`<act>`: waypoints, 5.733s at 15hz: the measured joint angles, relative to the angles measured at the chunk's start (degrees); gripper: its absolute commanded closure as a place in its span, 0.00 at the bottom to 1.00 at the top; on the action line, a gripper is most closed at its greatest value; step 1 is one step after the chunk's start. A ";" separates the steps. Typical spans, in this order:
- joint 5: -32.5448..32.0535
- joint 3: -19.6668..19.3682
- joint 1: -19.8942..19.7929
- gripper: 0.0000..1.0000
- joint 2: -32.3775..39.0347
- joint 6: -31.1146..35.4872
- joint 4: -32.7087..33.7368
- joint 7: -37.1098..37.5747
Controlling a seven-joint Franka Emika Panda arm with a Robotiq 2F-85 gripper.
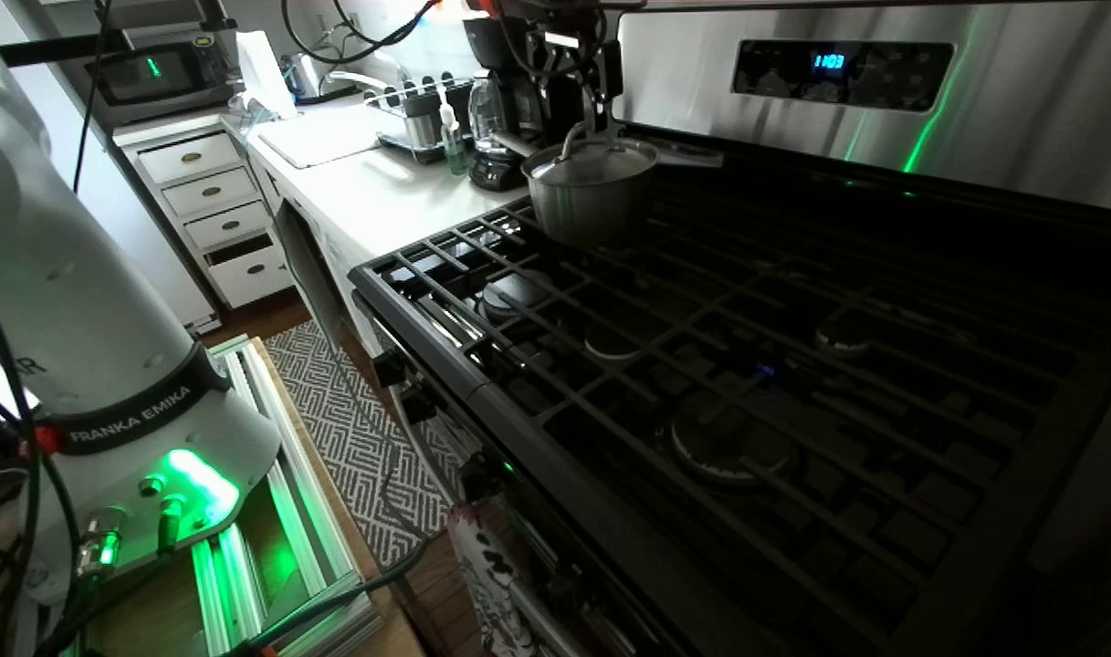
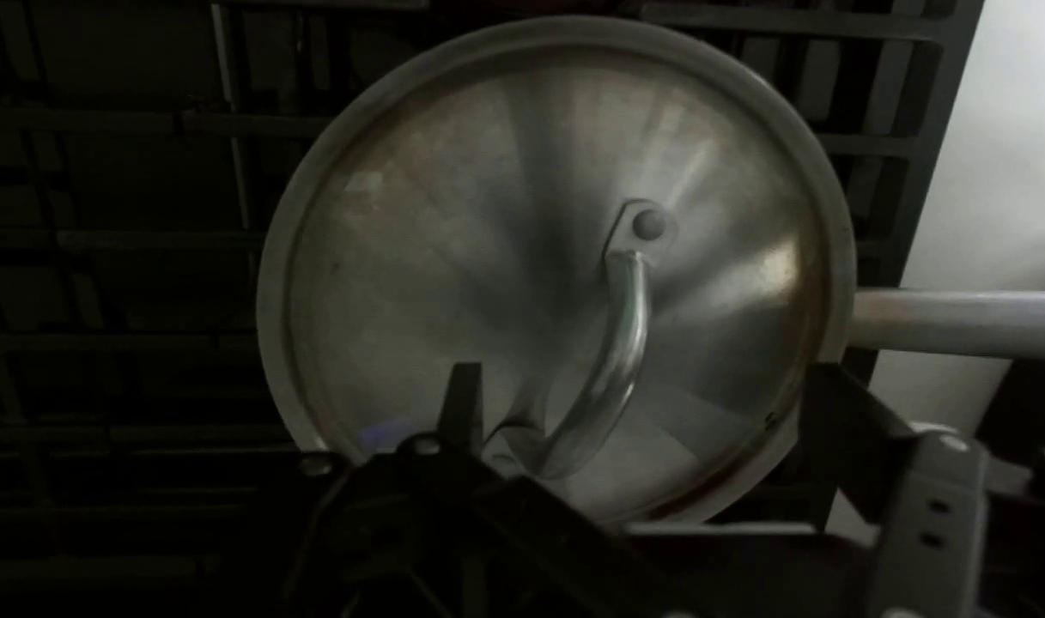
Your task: Remove the lid from the pot, put it on the stove and move the pot to the right
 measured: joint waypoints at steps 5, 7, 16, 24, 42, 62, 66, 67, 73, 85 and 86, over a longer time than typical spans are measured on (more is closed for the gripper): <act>-0.01 0.04 0.00 0.58 0.20 0.00 0.17 3.27; -0.01 0.04 -0.01 0.70 0.20 0.00 0.17 4.22; -0.25 -0.08 -0.26 0.37 0.29 0.00 0.17 6.42; -0.34 -0.16 -0.48 0.93 0.90 -0.02 0.16 6.69; -0.58 -0.48 -1.18 0.96 -1.84 -0.27 0.16 7.25; -0.78 -6.19 -8.41 0.96 -12.70 -0.36 -12.31 7.27; -0.28 -8.44 -10.01 0.96 -10.05 -0.49 -12.36 7.25; -0.23 -9.18 -10.62 0.96 -9.55 -0.49 -12.37 7.20; -0.23 -12.14 -13.47 0.96 -7.93 -0.41 -13.99 6.97; 0.60 -11.19 -13.25 0.96 -3.80 9.95 -20.23 7.07; 0.67 -11.18 -13.25 0.96 -3.46 10.70 -20.56 7.08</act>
